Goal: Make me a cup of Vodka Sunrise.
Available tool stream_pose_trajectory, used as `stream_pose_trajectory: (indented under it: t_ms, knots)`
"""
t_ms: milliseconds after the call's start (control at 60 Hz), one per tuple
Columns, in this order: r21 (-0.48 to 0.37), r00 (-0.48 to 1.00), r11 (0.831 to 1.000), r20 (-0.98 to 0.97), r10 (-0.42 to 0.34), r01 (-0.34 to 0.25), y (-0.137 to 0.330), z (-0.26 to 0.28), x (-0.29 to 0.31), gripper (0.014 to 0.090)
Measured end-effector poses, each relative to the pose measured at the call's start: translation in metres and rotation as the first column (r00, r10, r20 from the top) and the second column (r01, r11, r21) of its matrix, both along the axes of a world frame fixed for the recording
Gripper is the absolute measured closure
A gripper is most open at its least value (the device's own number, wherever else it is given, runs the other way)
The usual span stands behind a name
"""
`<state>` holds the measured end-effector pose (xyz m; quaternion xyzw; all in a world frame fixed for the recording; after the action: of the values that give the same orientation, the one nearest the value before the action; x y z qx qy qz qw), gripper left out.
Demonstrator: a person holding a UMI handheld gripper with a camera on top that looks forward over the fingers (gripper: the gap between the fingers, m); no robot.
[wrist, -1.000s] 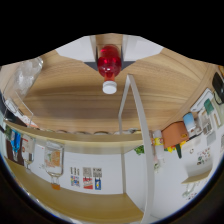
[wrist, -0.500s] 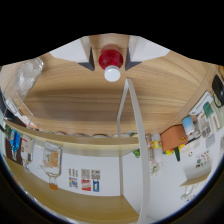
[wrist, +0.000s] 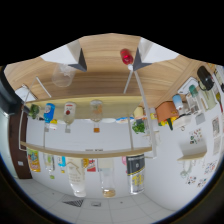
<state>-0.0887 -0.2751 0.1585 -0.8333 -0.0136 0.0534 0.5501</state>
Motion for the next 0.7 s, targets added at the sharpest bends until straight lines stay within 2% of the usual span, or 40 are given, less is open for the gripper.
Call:
stream_pose_trajectory:
  t_ms: [350,533,700]
  knots:
    - [-0.048,0.993,0.994,0.073,-0.09,0.094,-0.056,-0.011,0.121,0.0195]
    - [0.058,0.99,0.99,0.038,-0.135,0.132,-0.044,0.076,0.174,0.0182]
    - [0.195,0.987,0.969,0.012,-0.159,0.153,-0.005,0.179,0.227,0.0189]
